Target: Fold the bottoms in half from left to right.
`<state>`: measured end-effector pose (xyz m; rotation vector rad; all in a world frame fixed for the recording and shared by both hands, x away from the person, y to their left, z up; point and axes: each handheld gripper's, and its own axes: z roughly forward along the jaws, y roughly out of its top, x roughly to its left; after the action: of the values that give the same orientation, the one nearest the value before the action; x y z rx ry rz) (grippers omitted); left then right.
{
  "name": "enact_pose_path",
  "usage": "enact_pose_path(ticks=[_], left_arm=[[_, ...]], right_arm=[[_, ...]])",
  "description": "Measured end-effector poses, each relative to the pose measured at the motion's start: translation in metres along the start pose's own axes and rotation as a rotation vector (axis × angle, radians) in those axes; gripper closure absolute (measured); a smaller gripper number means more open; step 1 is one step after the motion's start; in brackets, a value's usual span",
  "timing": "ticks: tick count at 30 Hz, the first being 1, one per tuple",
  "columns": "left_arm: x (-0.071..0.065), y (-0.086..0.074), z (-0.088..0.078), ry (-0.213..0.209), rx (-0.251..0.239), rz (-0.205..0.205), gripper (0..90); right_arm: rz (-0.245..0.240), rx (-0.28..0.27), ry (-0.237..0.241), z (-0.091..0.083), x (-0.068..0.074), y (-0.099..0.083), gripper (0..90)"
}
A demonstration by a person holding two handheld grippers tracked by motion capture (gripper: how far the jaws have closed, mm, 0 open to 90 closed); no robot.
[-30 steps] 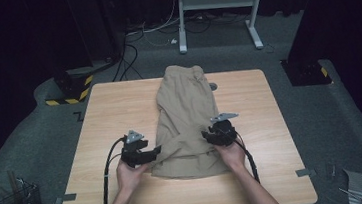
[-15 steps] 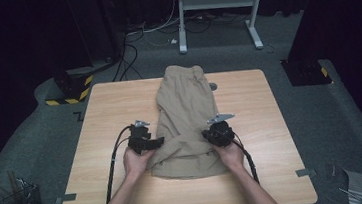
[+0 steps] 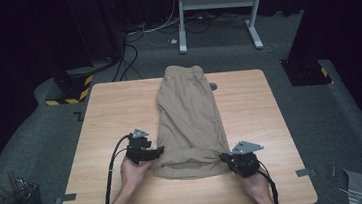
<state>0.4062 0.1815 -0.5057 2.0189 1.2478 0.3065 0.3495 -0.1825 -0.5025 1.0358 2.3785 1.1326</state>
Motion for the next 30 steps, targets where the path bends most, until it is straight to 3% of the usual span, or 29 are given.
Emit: enact_pose_path(ticks=[2, 5, 6, 7, 8, 10, 16, 20, 21, 22, 24, 25, 30], left_arm=[[-0.006, -0.006, -0.004, 0.010, 0.003, 0.034, 36.7], [-0.009, -0.011, -0.007, 0.004, 0.005, 0.040, 36.3], [-0.011, -0.014, -0.009, 0.004, 0.005, 0.047, 36.3], [-0.014, -0.019, -0.012, 0.015, 0.009, 0.066, 36.0], [-0.014, -0.019, -0.012, 0.015, 0.009, 0.066, 35.8], [-0.015, -0.026, -0.017, 0.015, 0.004, 0.066, 35.6], [-0.018, -0.037, -0.022, -0.001, 0.015, 0.060, 35.2], [-0.022, -0.042, -0.025, -0.023, 0.025, 0.072, 35.0], [-0.022, -0.042, -0.025, -0.023, 0.025, 0.072, 34.6], [-0.022, -0.042, -0.030, -0.019, 0.010, 0.070, 33.5], [-0.020, -0.041, -0.034, -0.010, -0.006, 0.065, 33.1], [-0.012, -0.037, -0.043, 0.007, -0.047, 0.042, 33.4], [-0.003, -0.027, -0.043, 0.004, -0.057, 0.005, 33.4]], right_arm=[[0.013, 0.024, 0.006, -0.005, 0.001, -0.013, 82.6], [0.034, 0.016, 0.012, -0.008, 0.000, -0.015, 76.7], [0.062, -0.020, 0.007, -0.012, -0.003, -0.011, 67.9], [0.075, -0.039, -0.002, -0.015, -0.005, -0.007, 65.6], [0.075, -0.039, -0.002, -0.015, -0.005, -0.007, 65.6], [0.100, -0.088, -0.008, -0.017, -0.012, 0.006, 59.4], [0.129, -0.121, 0.007, -0.016, -0.018, 0.018, 57.4], [0.142, -0.029, -0.044, -0.002, -0.018, 0.021, 52.3], [0.142, -0.029, -0.044, -0.002, -0.018, 0.021, 52.3], [0.146, 0.023, -0.050, 0.008, -0.018, 0.019, 49.5], [0.138, 0.052, -0.057, 0.011, -0.016, 0.017, 49.0], [0.116, 0.097, -0.073, 0.014, -0.013, 0.010, 47.9], [0.137, 0.108, -0.104, 0.005, -0.014, -0.007, 47.2]])
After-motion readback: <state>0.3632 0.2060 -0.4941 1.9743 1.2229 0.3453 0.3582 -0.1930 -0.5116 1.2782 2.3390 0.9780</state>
